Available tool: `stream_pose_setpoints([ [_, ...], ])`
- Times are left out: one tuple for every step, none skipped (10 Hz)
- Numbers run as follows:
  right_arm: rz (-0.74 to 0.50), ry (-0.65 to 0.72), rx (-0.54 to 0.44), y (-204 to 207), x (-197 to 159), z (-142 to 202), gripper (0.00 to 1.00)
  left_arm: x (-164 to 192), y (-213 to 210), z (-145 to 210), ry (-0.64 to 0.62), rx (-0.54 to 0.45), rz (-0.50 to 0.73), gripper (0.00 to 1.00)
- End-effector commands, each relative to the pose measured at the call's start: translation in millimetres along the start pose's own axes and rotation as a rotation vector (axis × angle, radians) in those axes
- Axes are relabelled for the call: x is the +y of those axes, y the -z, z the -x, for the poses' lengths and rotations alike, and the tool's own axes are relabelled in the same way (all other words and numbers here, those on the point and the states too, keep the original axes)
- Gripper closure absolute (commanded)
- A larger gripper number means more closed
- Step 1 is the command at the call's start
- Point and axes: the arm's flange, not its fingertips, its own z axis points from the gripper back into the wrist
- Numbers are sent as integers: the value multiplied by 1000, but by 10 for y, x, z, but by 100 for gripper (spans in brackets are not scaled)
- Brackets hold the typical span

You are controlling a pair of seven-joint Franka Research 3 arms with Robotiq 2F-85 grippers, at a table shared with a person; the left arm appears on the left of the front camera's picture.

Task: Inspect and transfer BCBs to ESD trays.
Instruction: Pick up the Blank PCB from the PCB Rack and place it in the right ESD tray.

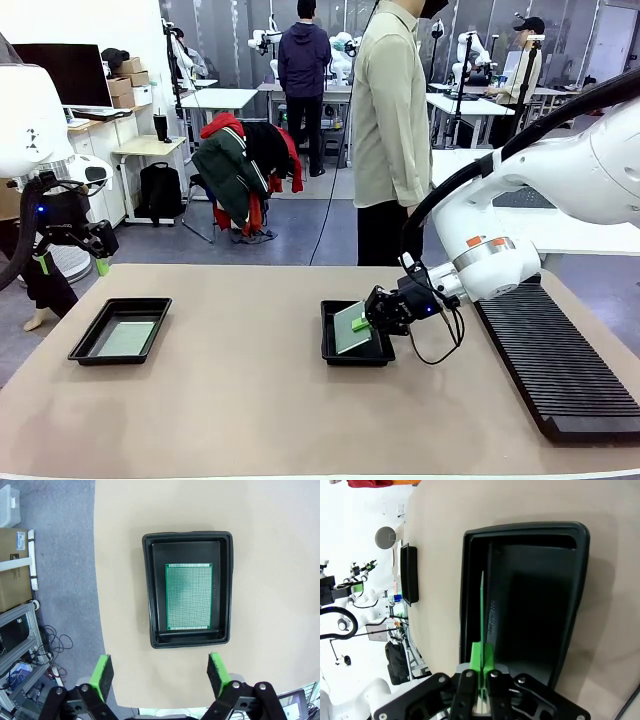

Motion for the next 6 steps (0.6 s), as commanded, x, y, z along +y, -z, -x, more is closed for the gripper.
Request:
stream_pose_setpoints([
  [25,-5,-41,141,-6,26,98,8,10,7,-3,-5,0,0],
  [34,-4,-40,161,-18,36,98,8,10,7,-3,-5,0,0],
  [23,-10,-46,151,-8,64,98,8,10,7,-3,-5,0,0],
  [22,-1,-5,41,-20,14,98,8,10,7,-3,-5,0,0],
  [22,-1,-5,41,-20,14,98,8,10,7,-3,-5,0,0],
  [22,-1,-5,41,-20,14,98,8,10,7,-3,-5,0,0],
])
